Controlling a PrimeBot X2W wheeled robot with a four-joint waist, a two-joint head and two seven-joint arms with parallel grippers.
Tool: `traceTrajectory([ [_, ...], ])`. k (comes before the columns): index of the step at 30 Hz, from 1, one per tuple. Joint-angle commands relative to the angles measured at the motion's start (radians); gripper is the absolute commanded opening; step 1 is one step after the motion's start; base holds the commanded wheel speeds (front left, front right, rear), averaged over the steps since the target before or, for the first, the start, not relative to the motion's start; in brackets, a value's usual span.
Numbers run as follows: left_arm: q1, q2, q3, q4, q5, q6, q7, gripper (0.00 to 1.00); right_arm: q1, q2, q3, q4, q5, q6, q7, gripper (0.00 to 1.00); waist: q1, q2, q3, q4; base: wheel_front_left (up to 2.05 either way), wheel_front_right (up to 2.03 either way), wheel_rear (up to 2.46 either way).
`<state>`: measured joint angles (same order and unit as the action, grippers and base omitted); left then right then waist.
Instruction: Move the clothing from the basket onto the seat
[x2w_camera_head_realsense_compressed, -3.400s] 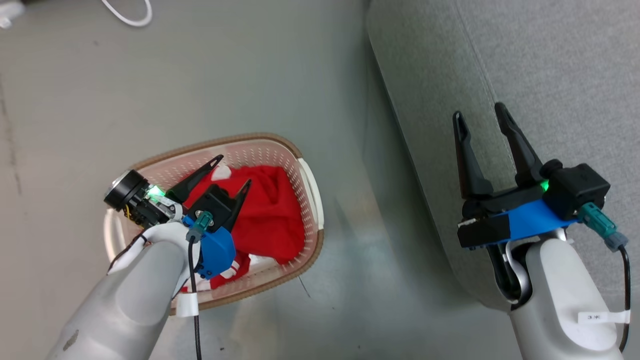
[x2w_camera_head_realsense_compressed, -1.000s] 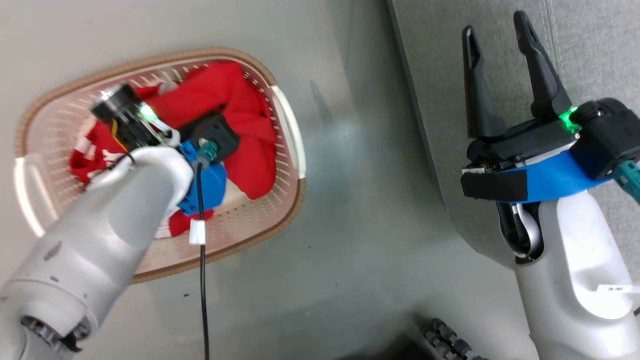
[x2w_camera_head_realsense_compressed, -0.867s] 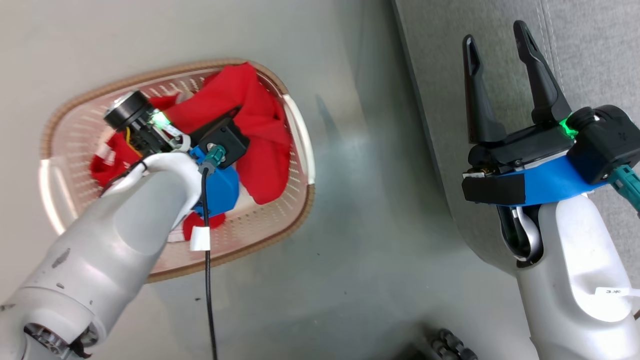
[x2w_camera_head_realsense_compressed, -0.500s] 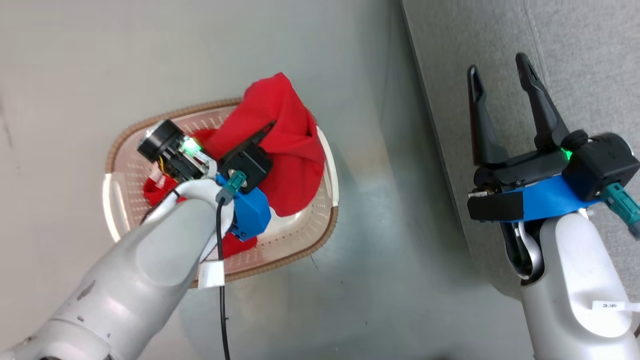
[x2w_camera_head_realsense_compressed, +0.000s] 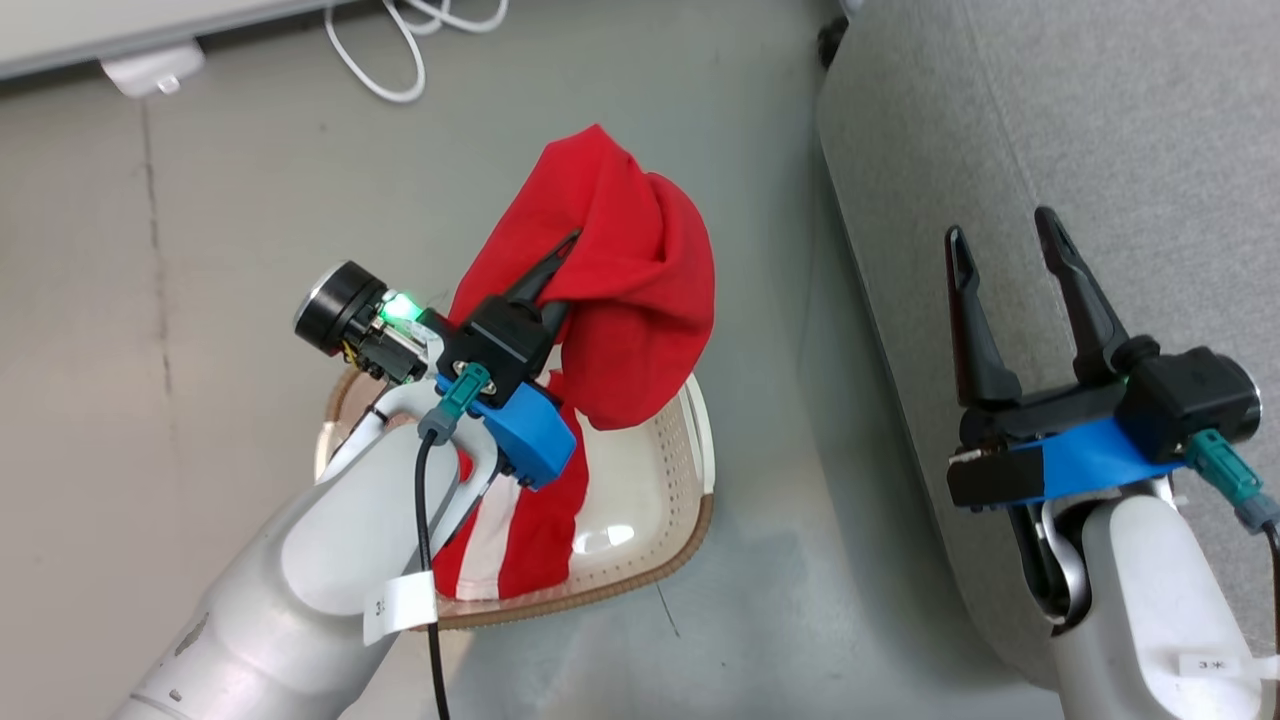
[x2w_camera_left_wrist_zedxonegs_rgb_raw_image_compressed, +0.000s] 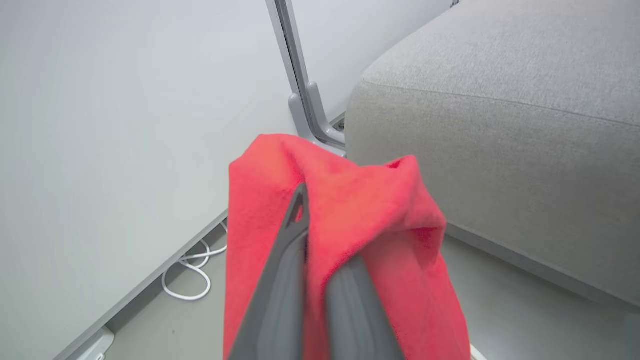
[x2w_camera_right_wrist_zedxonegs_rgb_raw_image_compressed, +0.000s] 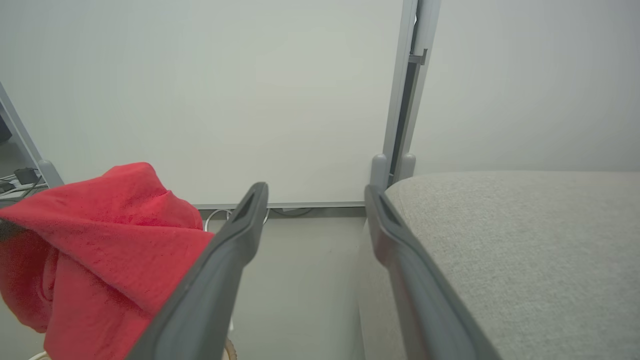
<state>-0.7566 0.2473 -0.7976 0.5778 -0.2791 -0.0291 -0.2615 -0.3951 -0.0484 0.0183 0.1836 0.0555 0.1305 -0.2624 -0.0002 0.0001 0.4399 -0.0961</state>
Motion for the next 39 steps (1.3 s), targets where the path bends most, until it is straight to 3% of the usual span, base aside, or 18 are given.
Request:
traceTrajectory([
  [1,0.012,-0.006,0.02,-0.019,0.009,-0.002,-0.005,0.0,0.021,-0.004,-0.004,0.005,-0.002,0.0,-0.004,1.0,0.0002,-0.0001,-0.049,0.019,0.0,0.0,0.0],
  [13,0.029,-0.042,0.131,-0.112,0.047,-0.022,-0.005,0.0,0.107,-0.003,-0.02,0.029,0.0,0.0,-0.004,1.0,0.0002,-0.0001,-0.197,0.044,0.0,0.0,0.0],
  [30,0.059,-0.077,0.159,-0.106,0.066,-0.059,-0.005,0.0,0.192,-0.003,-0.03,0.046,0.013,0.0,-0.004,1.0,0.0002,-0.0001,-0.314,0.073,0.0,0.0,0.0],
  [39,0.081,-0.083,0.166,-0.092,0.072,-0.07,-0.005,0.0,0.184,-0.003,0.05,0.043,-0.006,0.0,-0.004,1.0,0.0002,-0.0001,-0.342,0.084,0.0,0.0,0.0],
])
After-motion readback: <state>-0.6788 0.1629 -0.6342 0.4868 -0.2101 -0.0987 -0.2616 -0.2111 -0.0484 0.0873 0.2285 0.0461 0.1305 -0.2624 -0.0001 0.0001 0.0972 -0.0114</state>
